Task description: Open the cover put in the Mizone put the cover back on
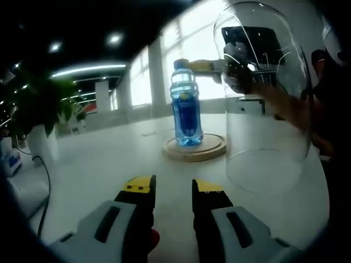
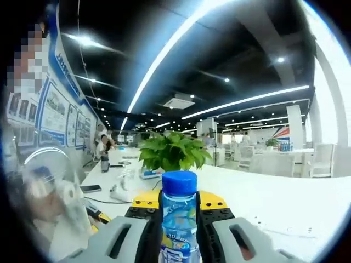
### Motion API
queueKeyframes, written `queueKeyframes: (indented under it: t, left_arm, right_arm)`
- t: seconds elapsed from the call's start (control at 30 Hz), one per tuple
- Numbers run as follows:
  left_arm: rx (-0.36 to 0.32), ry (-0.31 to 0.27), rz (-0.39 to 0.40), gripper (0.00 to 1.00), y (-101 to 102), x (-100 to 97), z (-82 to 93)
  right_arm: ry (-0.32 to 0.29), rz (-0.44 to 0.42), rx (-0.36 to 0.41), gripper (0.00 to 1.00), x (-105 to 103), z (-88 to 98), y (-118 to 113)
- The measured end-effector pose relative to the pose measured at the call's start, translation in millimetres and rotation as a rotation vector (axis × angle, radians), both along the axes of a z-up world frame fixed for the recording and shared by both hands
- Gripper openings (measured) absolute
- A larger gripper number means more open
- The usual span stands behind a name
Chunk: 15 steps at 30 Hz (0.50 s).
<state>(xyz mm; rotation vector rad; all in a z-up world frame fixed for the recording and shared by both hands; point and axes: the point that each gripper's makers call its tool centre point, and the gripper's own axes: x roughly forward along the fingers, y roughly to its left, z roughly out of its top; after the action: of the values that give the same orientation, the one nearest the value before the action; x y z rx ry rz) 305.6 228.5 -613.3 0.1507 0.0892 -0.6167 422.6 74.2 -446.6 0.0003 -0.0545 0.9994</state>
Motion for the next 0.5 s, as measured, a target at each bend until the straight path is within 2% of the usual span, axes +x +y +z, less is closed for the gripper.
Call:
queueKeyframes:
  t: [0.07, 0.3, 0.5]
  left_arm:
    - [0.002, 0.0, 0.0, 0.21, 0, -0.2, 0.0]
    - [0.006, 0.0, -0.001, 0.21, 0, 0.0, -0.6]
    - [0.004, 0.001, 0.001, 0.21, 1, 1.5, -1.2]
  right_arm:
    - [0.005, -0.007, 0.006, 0.09, -5, -0.6, -6]
    - [0.03, -0.045, 0.014, 0.09, -18, -13.2, -28]
    - [0.061, -0.081, 0.0, 0.09, -33, -37.2, -48]
